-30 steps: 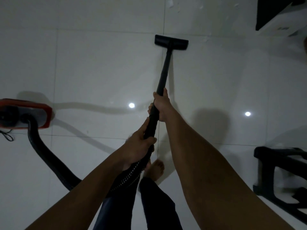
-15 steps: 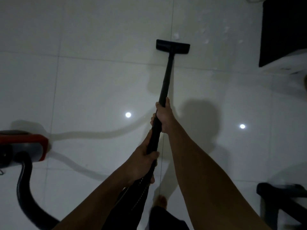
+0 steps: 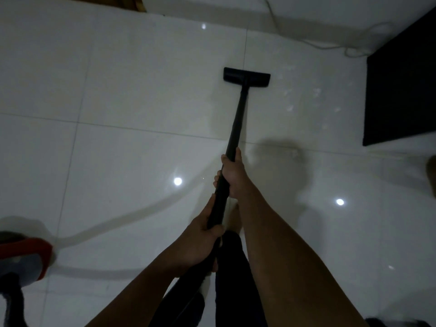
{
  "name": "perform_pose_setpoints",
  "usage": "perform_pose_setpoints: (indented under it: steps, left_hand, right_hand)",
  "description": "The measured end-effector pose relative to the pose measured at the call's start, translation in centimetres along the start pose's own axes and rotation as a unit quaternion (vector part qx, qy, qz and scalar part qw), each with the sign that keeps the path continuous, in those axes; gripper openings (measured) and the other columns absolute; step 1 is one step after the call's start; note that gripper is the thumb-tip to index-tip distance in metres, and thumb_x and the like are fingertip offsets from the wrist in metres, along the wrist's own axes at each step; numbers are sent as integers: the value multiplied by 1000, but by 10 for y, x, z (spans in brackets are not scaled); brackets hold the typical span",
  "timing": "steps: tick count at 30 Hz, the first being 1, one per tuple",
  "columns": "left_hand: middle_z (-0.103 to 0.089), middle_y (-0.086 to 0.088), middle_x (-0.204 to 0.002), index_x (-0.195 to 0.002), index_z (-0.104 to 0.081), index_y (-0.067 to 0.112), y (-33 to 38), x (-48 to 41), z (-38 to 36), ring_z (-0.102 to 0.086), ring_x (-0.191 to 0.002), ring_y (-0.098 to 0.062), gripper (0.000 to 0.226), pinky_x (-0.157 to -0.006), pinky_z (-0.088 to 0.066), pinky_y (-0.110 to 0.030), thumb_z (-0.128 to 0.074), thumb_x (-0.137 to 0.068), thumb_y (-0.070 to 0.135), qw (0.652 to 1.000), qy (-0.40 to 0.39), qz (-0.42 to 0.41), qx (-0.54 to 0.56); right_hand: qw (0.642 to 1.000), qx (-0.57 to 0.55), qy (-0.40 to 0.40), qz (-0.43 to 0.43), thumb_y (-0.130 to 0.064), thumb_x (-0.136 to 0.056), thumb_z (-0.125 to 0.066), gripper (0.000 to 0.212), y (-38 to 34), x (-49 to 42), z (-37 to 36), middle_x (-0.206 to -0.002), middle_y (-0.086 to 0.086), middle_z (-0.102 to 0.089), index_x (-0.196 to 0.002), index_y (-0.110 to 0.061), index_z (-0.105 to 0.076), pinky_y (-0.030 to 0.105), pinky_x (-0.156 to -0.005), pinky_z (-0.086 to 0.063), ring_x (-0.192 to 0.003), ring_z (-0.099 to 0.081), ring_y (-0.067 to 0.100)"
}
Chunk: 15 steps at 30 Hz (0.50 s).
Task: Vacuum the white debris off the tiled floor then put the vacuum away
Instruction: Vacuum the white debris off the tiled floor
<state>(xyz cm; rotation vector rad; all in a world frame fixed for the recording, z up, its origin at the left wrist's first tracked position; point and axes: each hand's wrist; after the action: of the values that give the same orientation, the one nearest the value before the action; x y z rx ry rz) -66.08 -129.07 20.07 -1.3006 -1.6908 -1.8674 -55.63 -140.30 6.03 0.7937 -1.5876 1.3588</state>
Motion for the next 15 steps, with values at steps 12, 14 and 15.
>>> perform_pose_setpoints:
  steps: [12, 14, 15]
  left_hand:
    - [-59, 5, -83, -130, -15, 57, 141, -127, 32, -59, -55, 5, 69, -53, -46, -13, -44, -101, 2, 999, 45, -2, -22]
    - [-62, -1, -103, -136, -10, 52, 157, -139, 34, -60, -61, 10, 70, -56, -46, -9, -45, -101, 3, 999, 48, -1, -22]
    - [-61, 0, -105, -134, -9, 52, 165, -145, 36, -60, -63, 12, 69, -57, -46, -9, -46, -101, 4, 999, 48, 1, -15]
  right_hand:
    - [1000, 5, -21, -8, -30, -106, -47, 62, -171, -85, -1, -72, 7, -44, -153, -57, -16, 30, -50, -53, -43, -49, 13]
    - [1000, 4, -23, -5, -29, -106, -46, 62, -189, -94, -1, -70, 6, -44, -154, -56, -17, 30, -50, -53, -41, -49, 13]
    - [1000, 5, -24, -3, -29, -107, -46, 61, -199, -98, -1, -69, 6, -44, -153, -56, -17, 30, -50, -53, -41, -49, 13]
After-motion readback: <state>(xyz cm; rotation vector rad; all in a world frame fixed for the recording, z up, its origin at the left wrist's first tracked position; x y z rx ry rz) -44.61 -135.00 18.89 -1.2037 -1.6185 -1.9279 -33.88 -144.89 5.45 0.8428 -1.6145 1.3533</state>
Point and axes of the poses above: each hand's wrist, its own x-axis away from the middle knuckle, its own z-axis out of the back of the hand, y = z × x
